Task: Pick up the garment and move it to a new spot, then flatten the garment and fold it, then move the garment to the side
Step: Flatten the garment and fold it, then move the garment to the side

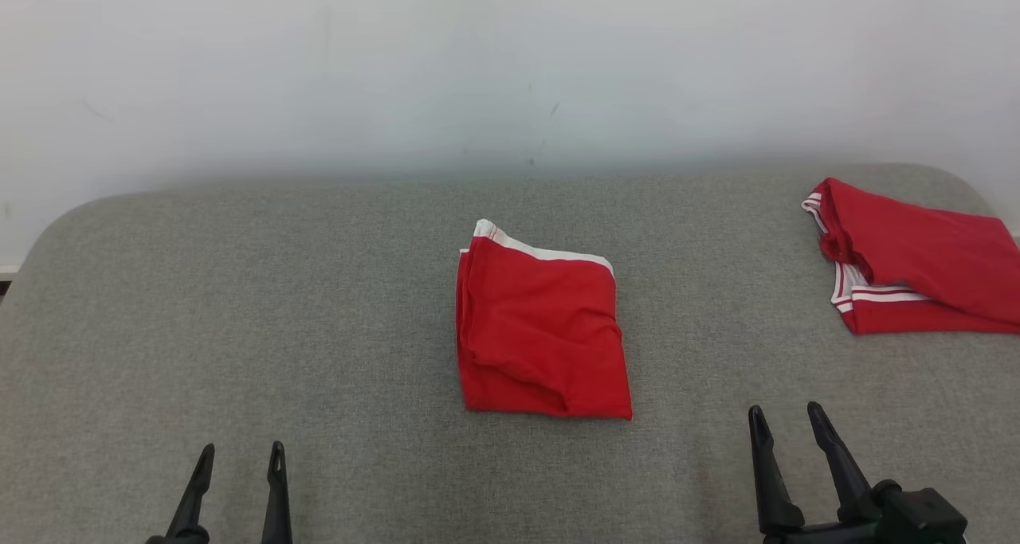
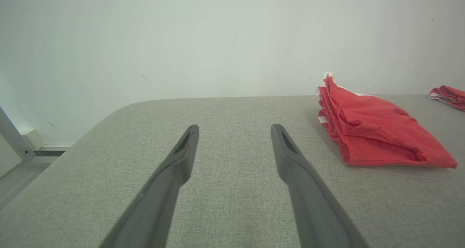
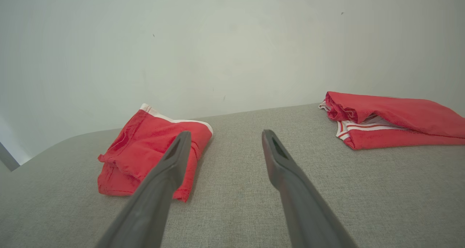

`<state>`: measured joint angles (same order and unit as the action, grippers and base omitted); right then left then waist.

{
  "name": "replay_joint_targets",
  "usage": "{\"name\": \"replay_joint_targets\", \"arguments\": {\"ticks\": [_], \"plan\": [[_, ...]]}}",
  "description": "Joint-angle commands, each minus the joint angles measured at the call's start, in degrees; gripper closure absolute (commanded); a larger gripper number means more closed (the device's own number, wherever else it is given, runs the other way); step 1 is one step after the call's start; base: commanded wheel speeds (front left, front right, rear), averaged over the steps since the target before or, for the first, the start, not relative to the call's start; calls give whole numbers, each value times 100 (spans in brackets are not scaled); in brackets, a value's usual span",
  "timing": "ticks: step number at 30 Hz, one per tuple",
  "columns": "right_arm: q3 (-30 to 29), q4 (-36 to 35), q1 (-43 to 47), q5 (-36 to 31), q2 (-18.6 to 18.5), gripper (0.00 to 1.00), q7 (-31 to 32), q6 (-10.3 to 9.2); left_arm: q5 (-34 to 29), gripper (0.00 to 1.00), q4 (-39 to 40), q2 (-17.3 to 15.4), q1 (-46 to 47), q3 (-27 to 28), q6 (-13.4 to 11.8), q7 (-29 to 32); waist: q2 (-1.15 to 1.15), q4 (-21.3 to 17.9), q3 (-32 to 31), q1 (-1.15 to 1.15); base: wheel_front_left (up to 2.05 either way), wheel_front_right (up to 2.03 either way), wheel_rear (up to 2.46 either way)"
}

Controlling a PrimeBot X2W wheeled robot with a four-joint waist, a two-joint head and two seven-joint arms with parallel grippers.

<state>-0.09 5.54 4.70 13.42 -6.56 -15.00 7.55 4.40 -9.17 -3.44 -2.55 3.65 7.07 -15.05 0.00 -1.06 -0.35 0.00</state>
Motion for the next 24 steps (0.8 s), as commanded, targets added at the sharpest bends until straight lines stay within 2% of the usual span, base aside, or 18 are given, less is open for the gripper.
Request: {"name": "replay_joint_targets", "arguments": {"ticks": [1, 24], "plan": [[35, -4, 38, -129, 11, 0, -22, -17, -73, 0, -12, -31, -79, -27, 6, -15, 0, 19, -1, 0, 0, 0, 0], [75, 105, -59, -299, 40, 0, -22, -17, -158, 0, 24, 9, -151, 4, -19, -15, 0, 89, -13, 0, 0, 0, 0]]}}
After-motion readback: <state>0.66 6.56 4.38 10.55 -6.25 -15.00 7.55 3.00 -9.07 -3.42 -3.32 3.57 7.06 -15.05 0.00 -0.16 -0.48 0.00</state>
